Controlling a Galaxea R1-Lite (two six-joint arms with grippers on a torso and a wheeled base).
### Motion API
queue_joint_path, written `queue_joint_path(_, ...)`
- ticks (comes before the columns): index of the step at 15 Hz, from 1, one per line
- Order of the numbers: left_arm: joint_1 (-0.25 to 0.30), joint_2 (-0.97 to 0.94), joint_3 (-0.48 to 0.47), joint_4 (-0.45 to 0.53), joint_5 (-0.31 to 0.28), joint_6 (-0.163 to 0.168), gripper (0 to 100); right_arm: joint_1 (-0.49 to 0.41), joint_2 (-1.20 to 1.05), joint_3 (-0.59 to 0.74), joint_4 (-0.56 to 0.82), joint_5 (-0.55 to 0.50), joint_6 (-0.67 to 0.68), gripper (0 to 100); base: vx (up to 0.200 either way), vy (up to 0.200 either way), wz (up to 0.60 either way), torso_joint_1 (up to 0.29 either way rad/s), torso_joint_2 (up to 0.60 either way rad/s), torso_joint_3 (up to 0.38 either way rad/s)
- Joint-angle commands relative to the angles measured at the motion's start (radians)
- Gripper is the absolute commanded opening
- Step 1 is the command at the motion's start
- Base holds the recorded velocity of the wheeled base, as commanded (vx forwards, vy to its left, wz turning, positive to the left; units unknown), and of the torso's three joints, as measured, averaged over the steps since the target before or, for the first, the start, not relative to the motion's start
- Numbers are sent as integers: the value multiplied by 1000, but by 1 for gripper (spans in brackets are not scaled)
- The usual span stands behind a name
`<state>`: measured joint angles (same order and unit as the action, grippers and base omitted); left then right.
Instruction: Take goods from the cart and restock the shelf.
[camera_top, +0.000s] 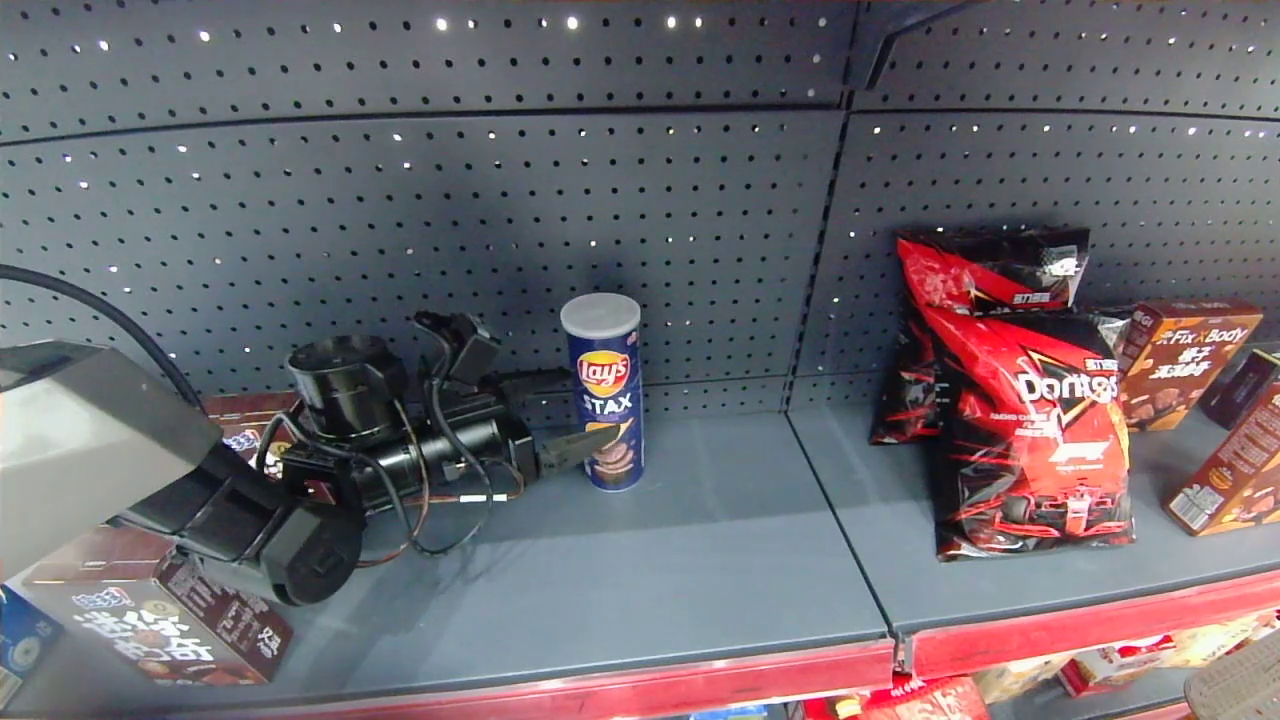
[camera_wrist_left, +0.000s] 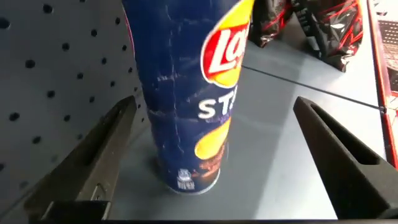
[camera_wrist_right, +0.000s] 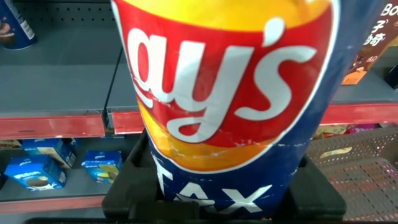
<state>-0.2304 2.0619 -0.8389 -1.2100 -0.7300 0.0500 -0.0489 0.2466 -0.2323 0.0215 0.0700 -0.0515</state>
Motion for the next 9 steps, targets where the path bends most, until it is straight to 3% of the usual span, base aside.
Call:
queue_joint_path(1, 10, 27, -54, 10, -9, -1, 100, 0, -12, 1, 5, 1, -1, 0, 0, 0, 0, 0, 0, 0)
queue_joint_path(9, 13, 81, -170, 47, -46, -2, 100, 4, -12, 2, 15, 2, -1, 0, 0, 0, 0, 0, 0, 0)
